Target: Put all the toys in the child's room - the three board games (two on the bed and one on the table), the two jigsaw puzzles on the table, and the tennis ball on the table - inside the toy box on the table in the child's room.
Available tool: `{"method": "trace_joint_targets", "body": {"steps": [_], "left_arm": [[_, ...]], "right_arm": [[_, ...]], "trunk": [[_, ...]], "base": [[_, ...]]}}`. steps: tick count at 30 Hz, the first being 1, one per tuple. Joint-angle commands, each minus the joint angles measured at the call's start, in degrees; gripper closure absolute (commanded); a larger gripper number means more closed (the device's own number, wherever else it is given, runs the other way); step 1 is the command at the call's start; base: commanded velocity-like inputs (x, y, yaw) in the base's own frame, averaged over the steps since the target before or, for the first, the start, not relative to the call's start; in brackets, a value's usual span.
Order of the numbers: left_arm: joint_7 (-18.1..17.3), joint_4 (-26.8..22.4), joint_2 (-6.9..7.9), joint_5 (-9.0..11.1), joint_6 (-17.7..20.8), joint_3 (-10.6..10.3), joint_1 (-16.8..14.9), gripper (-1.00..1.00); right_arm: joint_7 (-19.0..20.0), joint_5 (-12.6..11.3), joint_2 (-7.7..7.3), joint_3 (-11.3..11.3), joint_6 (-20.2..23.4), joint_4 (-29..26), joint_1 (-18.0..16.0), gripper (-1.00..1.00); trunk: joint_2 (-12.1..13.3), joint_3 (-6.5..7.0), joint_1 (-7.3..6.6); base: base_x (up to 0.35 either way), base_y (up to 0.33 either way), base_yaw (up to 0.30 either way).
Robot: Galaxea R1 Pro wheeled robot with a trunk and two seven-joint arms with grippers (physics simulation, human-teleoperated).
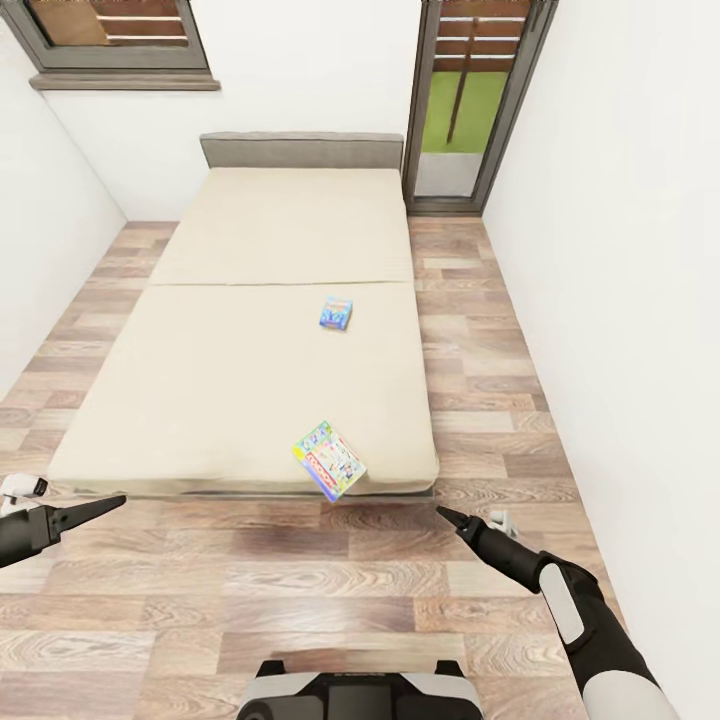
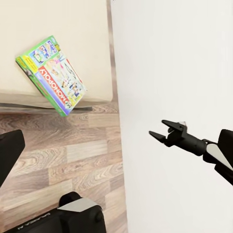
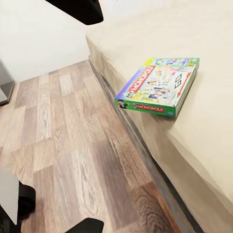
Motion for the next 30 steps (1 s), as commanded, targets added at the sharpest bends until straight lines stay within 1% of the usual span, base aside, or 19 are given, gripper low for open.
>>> {"method": "trace_joint_targets", "body": {"steps": [1,25,30], "left_arm": [[-0.23,-0.01,0.00,0.01,0.59,0.01,-0.02,-1.00],[-0.48,-0.01,-0.06,0.14,0.48,0.51,0.24,-1.00],[-0.50,-0.01,-0.07,0.17,0.45,0.52,0.24,-1.00]], "right_arm": [[0.08,-0.23,0.02,-0.11,0.39,-0.01,-0.03,-1.00],[0.08,-0.43,0.18,-0.09,0.32,0.08,-0.03,-1.00],[0.08,-0.41,0.19,-0.09,0.27,0.13,-0.03,-1.00]], "trunk": [[-0.08,0.03,0.03],[-0.08,2.32,0.03],[-0.08,2.79,0.03]], "base": [[0.000,0.000,0.000],[0.000,0.000,0.000],[0.000,0.101,0.000]]}}
